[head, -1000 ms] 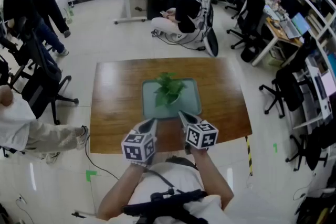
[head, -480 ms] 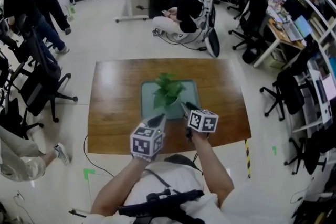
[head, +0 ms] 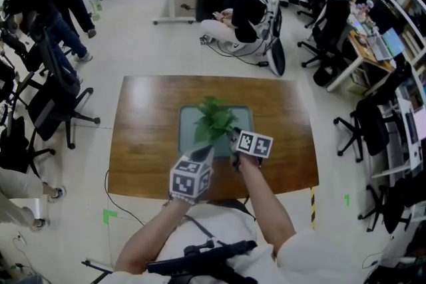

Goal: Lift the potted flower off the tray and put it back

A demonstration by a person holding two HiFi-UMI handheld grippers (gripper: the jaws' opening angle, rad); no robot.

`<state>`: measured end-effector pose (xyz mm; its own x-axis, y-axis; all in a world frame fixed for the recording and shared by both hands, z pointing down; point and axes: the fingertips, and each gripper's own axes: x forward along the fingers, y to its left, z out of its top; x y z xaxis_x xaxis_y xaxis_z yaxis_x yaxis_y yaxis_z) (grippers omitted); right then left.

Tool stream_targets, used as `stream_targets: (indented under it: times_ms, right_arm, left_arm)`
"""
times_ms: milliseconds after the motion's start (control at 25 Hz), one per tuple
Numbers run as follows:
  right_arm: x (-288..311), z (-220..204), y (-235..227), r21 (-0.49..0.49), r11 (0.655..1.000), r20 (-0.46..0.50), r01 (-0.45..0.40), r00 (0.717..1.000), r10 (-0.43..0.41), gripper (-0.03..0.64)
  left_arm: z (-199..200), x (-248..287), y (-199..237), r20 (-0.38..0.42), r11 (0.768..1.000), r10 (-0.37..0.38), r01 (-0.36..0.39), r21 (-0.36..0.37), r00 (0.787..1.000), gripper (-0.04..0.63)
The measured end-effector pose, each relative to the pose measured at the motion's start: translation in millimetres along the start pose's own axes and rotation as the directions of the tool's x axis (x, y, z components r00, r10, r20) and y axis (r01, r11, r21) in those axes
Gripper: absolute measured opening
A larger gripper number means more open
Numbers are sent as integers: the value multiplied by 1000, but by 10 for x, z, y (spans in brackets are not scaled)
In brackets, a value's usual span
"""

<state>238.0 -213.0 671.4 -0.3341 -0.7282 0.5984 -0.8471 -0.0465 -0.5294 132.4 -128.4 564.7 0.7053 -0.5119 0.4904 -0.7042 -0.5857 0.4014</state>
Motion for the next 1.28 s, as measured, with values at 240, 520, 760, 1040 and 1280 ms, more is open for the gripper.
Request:
stream_targets:
  times_ms: [240,520,760,1040,1280]
  right_arm:
    - [240,-48,-80,59,998,-28,-13,1000,14,161]
    - [378,-80,-74,80,997,-39,-11,999,14,115]
    - [394,-45,-45,94,996,-29,9,1000,-6,87]
    - [398,-11,91,81,997,-16,-1,1000,2,72]
    - [442,-1,339,72,997,-9,-38,999,39,69]
  left_arm:
    - [-29,3,95,2,999,41,-41,-23,999,-5]
    - [-71,-114,264,6,995,84,-84,-55,996,-5]
    - [-81,-256,393,14,992,101,-100,-76,995,-5]
    - [-82,-434,522,33,988,126,-122,-90,992,-5]
    - [-96,-641,691,55,982,157,-149,-119,986,-5]
